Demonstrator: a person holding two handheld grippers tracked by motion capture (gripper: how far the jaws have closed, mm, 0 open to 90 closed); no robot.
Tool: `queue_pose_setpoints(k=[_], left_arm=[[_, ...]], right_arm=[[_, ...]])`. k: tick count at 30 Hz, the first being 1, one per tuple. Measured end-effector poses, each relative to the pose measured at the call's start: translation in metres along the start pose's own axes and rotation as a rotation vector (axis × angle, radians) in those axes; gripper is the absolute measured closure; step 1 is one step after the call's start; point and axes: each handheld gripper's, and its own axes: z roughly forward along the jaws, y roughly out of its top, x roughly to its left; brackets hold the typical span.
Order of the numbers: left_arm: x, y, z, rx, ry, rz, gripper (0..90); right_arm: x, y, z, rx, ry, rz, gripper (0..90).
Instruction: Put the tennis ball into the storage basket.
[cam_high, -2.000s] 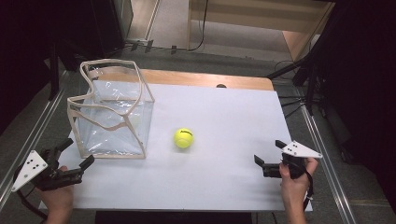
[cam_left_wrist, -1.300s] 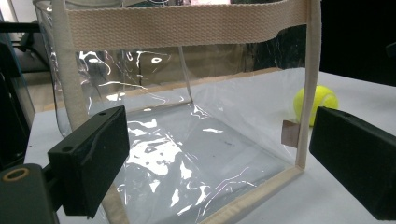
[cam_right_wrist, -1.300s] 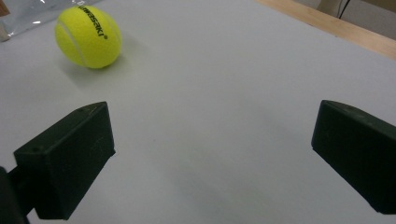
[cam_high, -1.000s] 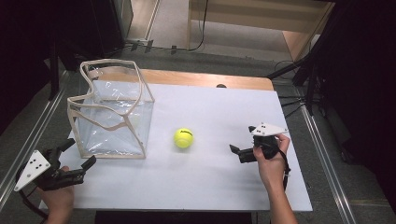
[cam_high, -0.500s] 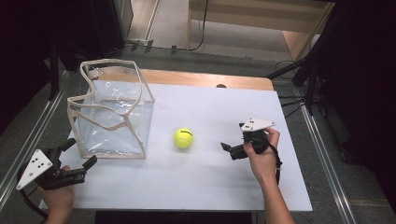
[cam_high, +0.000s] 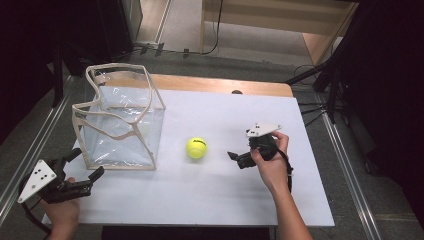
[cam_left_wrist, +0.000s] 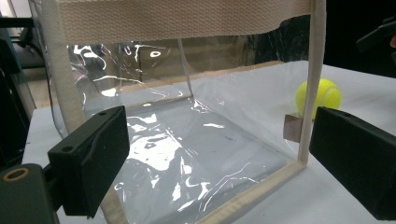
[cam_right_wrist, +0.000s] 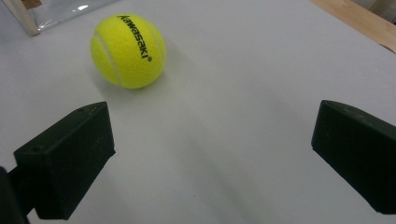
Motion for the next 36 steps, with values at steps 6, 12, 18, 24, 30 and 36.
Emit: queue_pose_setpoints(k=[6,12,18,24,30,36], left_arm=[[0.0,0.0,0.0,-0.001,-0.001,0.0,5.4],[0.0,0.0,0.0,0.001,-0.001,0.003,5.3],[0.0,0.0,0.0,0.0,-0.001,0.0,5.3],[0.0,0.0,0.0,-0.004,-0.002,-0.006,5.4],[0.001,0.0,0.0,-0.005,-0.004,-0.005,5.4],[0.001,0.0,0.0,-0.004,-0.004,-0.005,5.4]], right_arm=[[0.003,0.005,0.007,0.022,0.016,-0.011,0.0],[0.006,0.013,0.014,0.047,0.038,-0.028,0.0],[0.009,0.018,0.019,0.064,0.047,-0.032,0.0],[0.012,0.024,0.027,0.087,0.058,-0.044,0.0],[0.015,0.029,0.033,0.108,0.074,-0.062,0.0],[0.018,0.034,0.039,0.124,0.086,-0.074,0.0]])
